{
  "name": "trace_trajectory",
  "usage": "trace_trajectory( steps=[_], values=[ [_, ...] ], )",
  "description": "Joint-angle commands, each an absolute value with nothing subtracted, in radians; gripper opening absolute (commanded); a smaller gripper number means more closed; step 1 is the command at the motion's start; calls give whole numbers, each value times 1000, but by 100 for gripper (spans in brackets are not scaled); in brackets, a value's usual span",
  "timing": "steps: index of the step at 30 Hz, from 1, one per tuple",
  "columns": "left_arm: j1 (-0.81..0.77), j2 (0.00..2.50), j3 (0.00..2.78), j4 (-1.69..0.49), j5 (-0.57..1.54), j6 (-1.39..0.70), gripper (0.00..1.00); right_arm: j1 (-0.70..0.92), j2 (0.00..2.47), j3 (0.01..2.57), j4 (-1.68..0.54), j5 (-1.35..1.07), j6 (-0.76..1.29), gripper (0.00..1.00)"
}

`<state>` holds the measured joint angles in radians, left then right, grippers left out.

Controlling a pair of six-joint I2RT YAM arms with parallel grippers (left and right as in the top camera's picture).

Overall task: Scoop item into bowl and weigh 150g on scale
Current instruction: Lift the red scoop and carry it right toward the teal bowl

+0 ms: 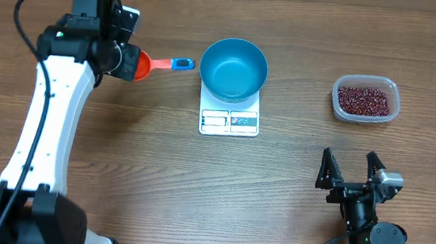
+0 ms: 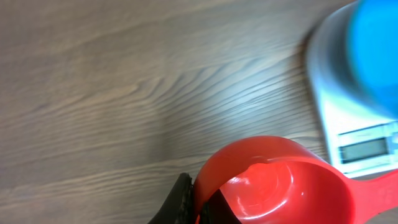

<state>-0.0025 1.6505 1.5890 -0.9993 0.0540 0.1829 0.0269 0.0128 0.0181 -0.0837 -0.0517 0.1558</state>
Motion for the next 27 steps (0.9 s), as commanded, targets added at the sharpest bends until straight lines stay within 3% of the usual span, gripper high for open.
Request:
trace_trajectory(
  steps=[1, 11, 27],
  values=[
    [-1, 1594, 1606, -995, 208, 157, 4, 33, 2, 8, -81, -45, 148, 100],
    [-5, 1581, 1606, -1001, 387, 96, 4, 33, 2, 8, -81, -45, 148, 100],
    [-205, 1582, 1606, -1017, 297, 175, 4, 33, 2, 8, -81, -45, 148, 100]
  ],
)
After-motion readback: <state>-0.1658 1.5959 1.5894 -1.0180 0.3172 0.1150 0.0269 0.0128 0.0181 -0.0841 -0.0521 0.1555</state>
